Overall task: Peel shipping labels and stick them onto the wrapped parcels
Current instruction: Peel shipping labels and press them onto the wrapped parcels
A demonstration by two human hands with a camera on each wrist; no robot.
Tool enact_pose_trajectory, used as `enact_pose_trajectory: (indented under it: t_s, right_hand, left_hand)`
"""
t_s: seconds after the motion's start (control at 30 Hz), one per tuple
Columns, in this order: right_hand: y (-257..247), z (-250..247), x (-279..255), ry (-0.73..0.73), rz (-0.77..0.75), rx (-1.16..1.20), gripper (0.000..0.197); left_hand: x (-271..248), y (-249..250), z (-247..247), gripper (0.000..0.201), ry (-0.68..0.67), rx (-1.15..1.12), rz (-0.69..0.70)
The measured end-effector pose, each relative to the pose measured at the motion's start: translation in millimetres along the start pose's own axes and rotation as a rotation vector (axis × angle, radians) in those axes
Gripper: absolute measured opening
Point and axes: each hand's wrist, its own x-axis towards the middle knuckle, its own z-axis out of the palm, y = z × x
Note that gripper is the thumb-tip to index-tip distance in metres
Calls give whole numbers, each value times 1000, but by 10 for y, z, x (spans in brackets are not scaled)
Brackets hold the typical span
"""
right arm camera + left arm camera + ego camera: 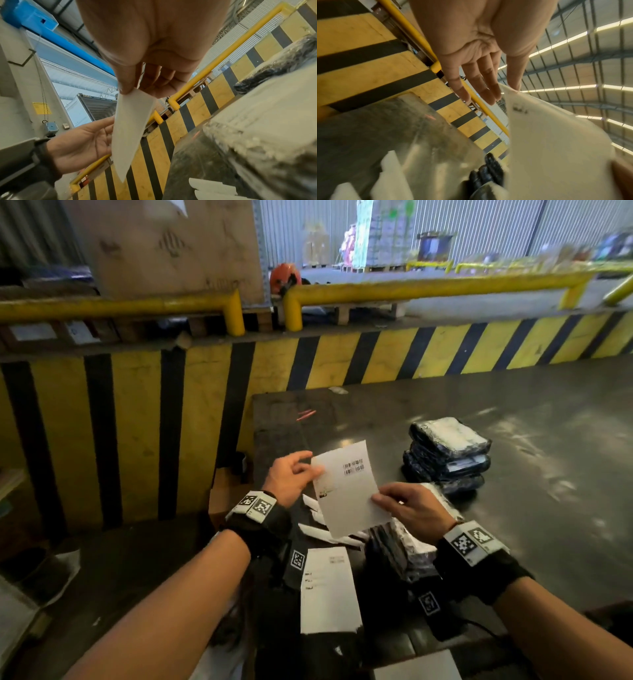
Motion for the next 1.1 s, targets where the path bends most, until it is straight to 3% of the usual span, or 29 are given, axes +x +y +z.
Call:
enact_pose_trajectory:
  t_s: [0.2, 0.3, 0.47, 0.77, 1.1]
  right_hand:
    - [104, -524, 124, -13, -32, -75, 16]
    - [27, -839, 254, 44, -56, -10, 8]
    - [-42, -1229, 456, 96, -116, -120, 12]
    - [-153, -1416, 504, -28, -139, -38, 19]
    - [-227, -1442, 419, -67, -156, -1, 18]
  left_hand:
    - [143, 546, 49, 27, -67, -64, 137]
    - [190, 799, 59, 30, -141, -13, 217]
    - [215, 1133, 89, 31, -222, 44, 284]
    - [241, 1294, 127, 30, -264, 49, 316]
    - [270, 1301, 158, 31, -280, 118, 312]
